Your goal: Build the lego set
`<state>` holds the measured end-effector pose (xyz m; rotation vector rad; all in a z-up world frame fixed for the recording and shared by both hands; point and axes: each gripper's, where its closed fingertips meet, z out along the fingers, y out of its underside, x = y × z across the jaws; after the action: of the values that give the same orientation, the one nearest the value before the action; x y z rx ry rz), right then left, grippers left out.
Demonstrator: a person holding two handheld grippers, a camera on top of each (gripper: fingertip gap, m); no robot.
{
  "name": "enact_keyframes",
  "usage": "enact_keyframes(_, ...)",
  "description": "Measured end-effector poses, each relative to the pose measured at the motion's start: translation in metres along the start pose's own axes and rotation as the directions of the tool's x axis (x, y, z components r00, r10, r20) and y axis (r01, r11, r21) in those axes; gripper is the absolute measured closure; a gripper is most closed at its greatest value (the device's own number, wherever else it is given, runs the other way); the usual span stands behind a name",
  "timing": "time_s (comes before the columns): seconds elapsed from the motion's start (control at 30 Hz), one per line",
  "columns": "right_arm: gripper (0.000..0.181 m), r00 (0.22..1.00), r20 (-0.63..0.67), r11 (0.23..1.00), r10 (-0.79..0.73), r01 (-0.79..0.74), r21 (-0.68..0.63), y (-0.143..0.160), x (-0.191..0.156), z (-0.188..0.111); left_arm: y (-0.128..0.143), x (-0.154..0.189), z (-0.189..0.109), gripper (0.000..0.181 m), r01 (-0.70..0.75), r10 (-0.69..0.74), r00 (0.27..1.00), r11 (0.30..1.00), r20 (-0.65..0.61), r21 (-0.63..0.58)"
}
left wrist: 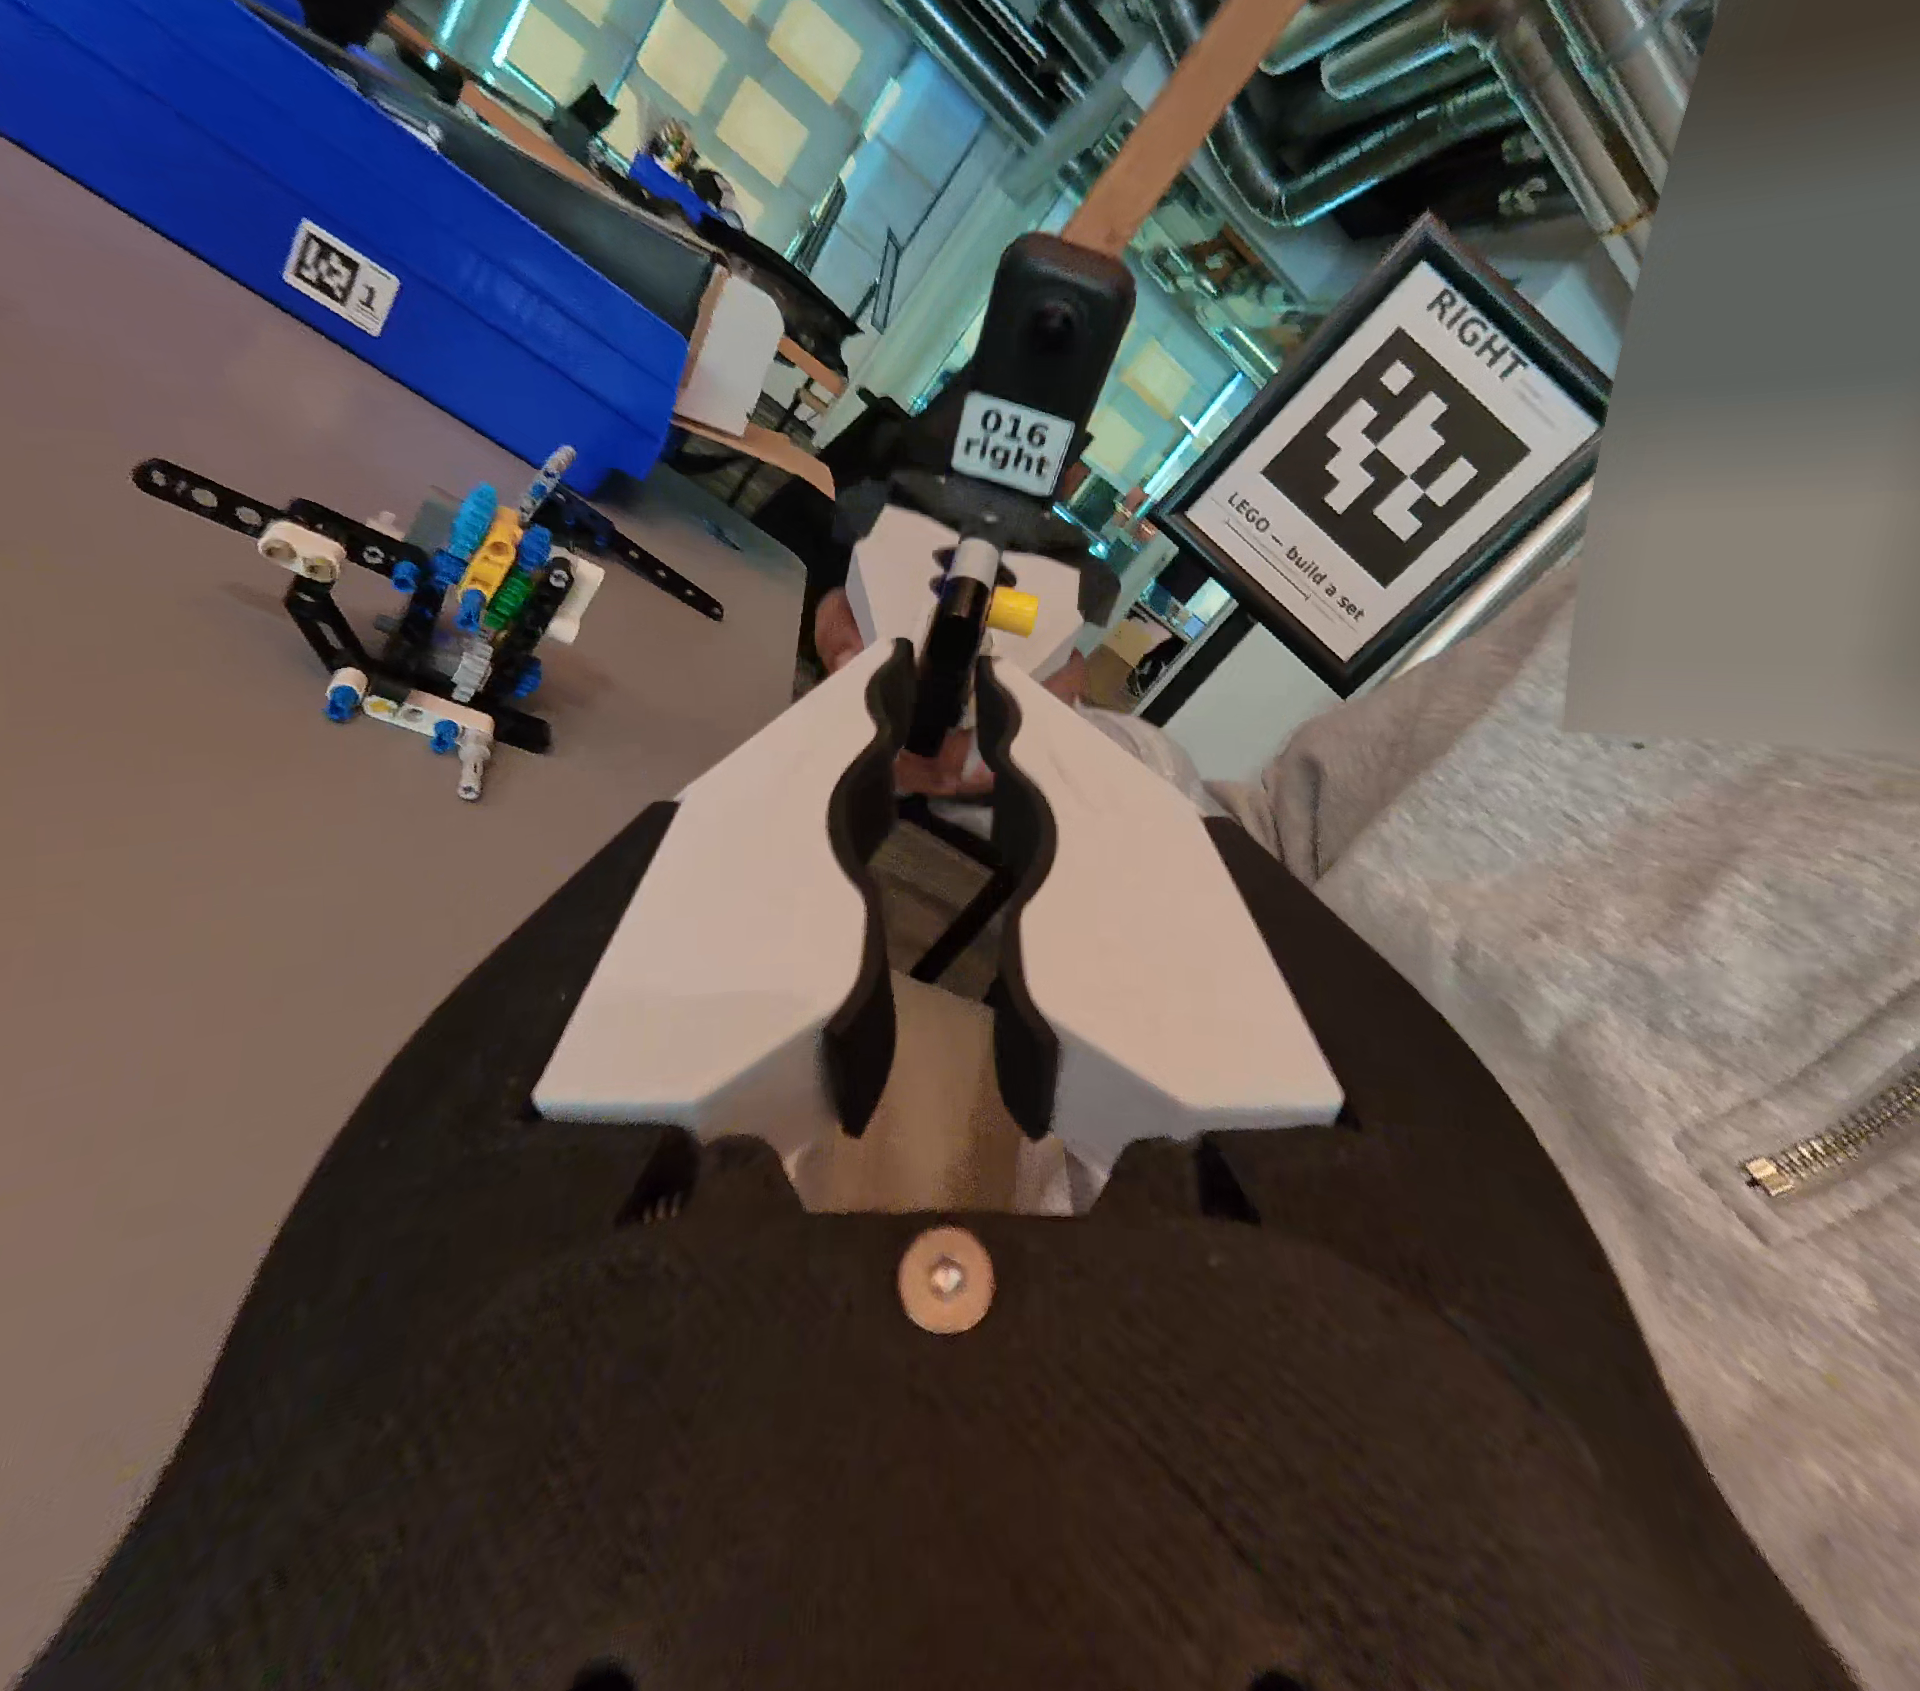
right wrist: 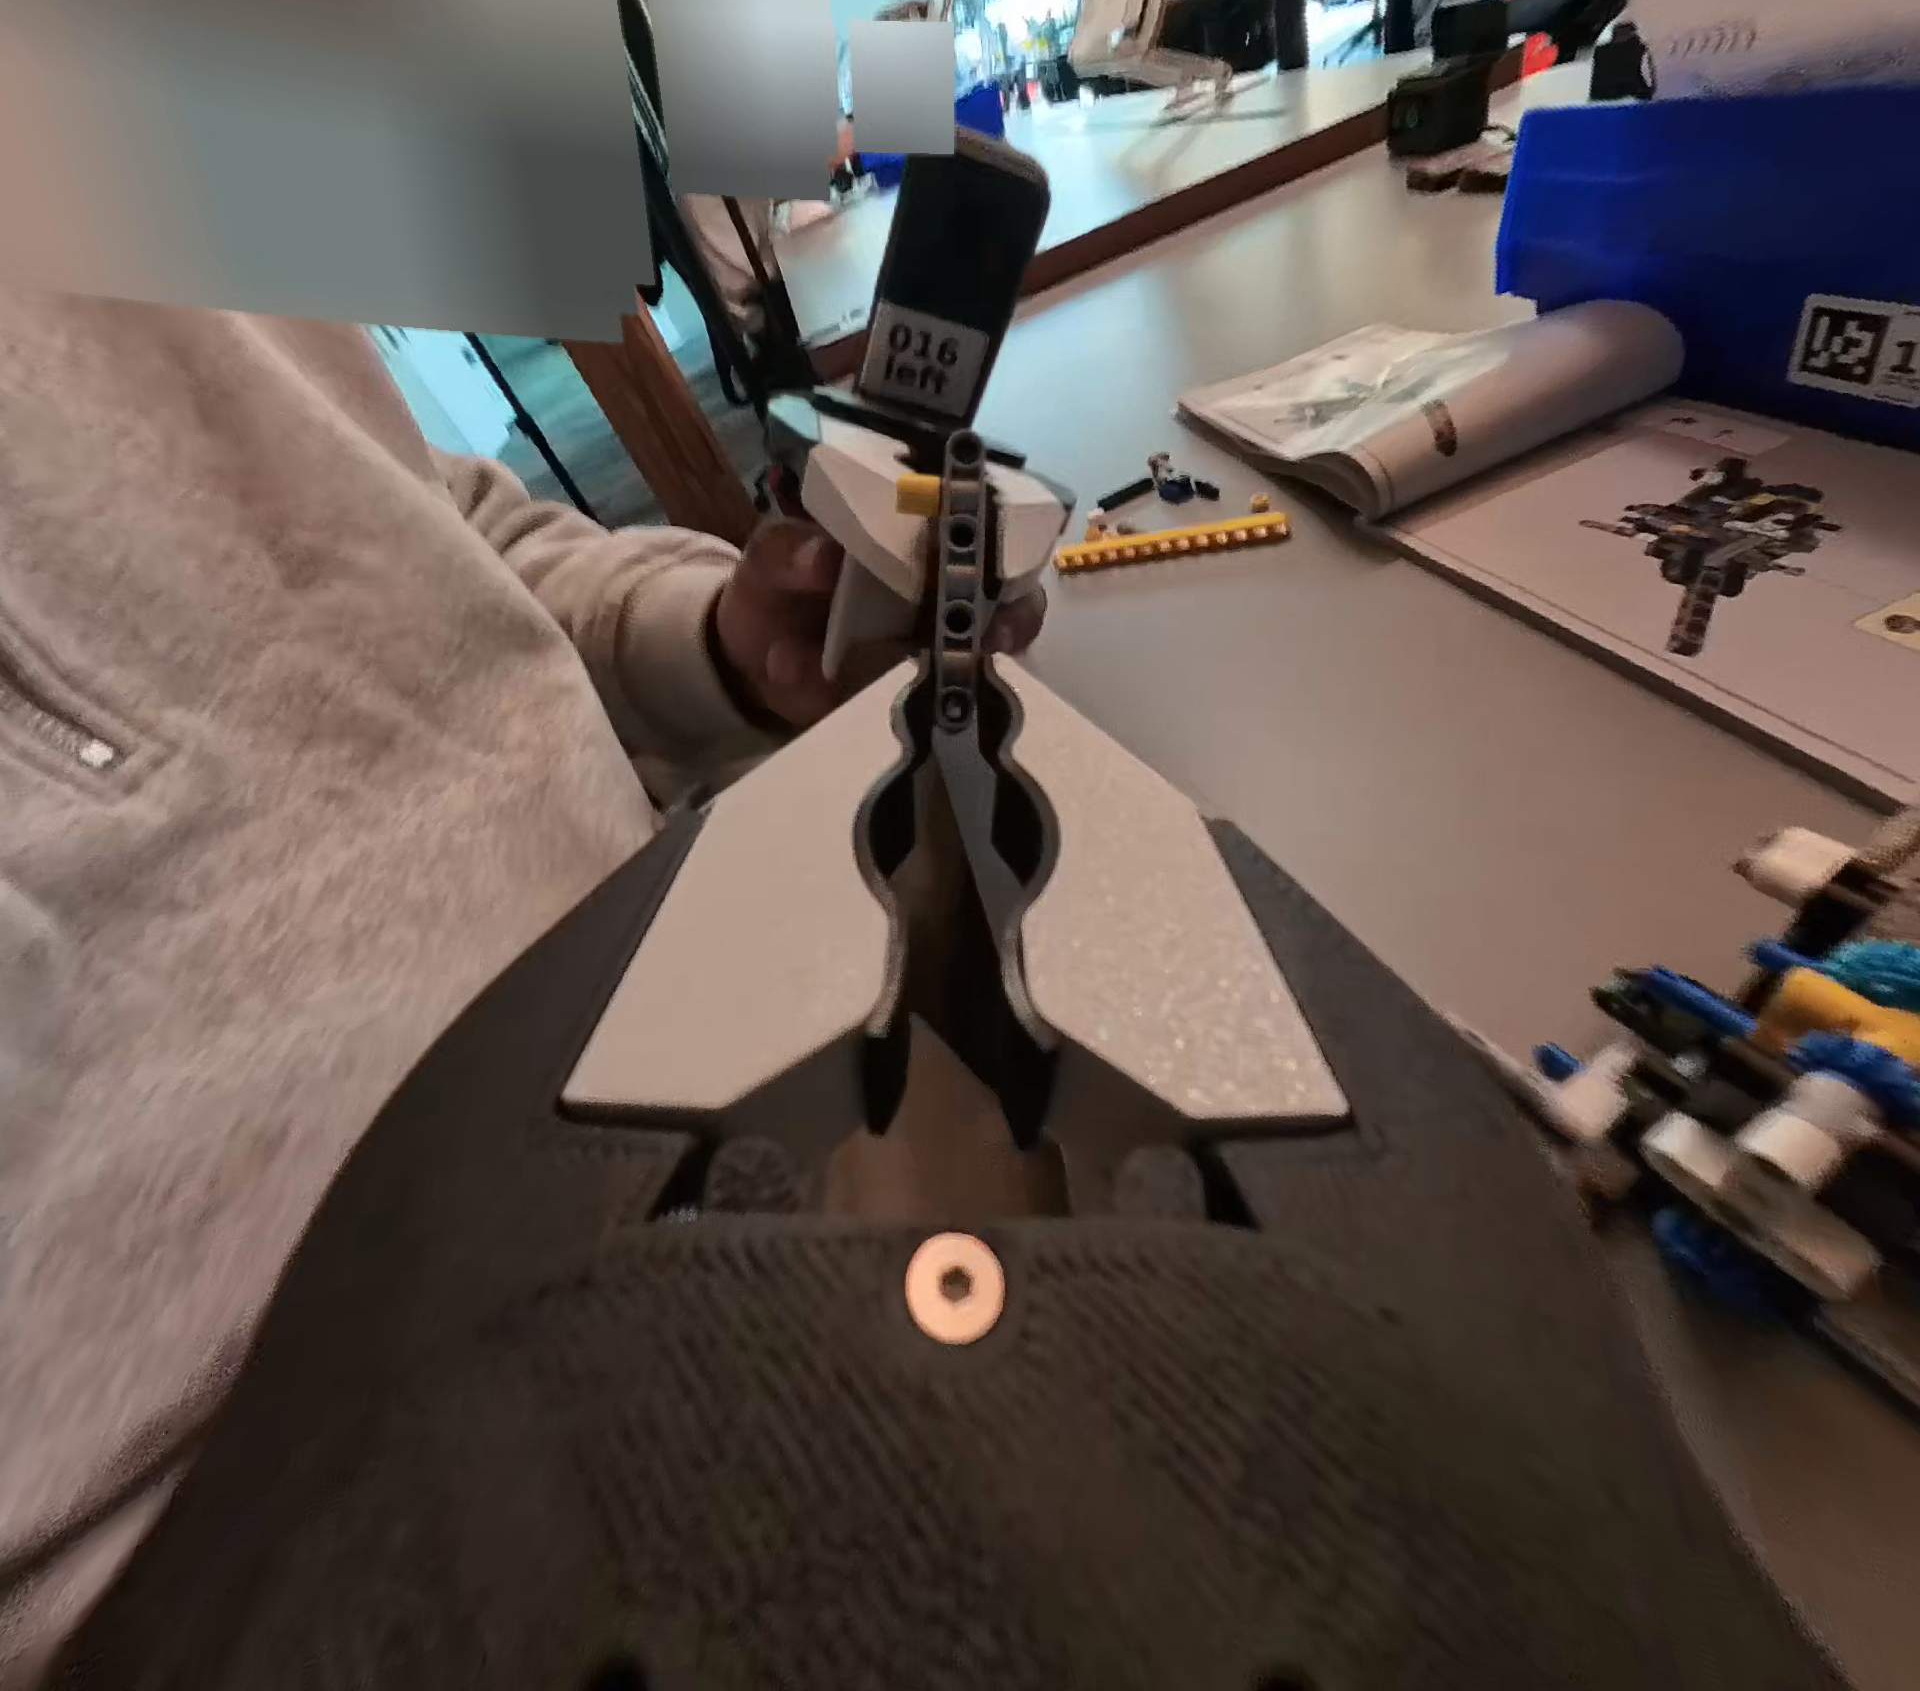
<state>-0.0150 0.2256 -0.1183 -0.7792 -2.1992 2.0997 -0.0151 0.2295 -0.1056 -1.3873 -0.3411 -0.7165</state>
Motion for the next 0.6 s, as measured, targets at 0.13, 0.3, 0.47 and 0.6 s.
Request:
enact_keyframes(0.13, 0.175, 0.998, -0.009, 0.989, -0.062, 0.06, -0.134, 0.012, 0.001, -0.023, 0.003, 0.0, 0.001, 0.156, -0.01, 0.009, 1.0, 0.999, -0.005, -0.033)
enact_keyframes(0.3, 0.175, 0.993, 0.006, 0.931, -0.115, 0.11, -0.349, 0.051, -0.001, -0.026, 0.032, -0.001, 0.01, 0.172, -0.085, 0.087, 0.996, 0.973, 0.002, -0.215)
enact_keyframes(0.47, 0.175, 0.993, 0.005, 0.93, -0.118, 0.112, -0.349, 0.055, 0.0, -0.027, 0.043, 0.001, 0.016, 0.181, -0.108, 0.11, 0.994, 0.958, -0.006, -0.264)
enact_keyframes(0.6, 0.175, 0.992, 0.015, 0.934, -0.124, 0.122, -0.337, 0.053, -0.002, -0.033, 0.041, -0.002, 0.015, 0.162, -0.085, 0.087, 0.996, 0.963, -0.003, -0.257)
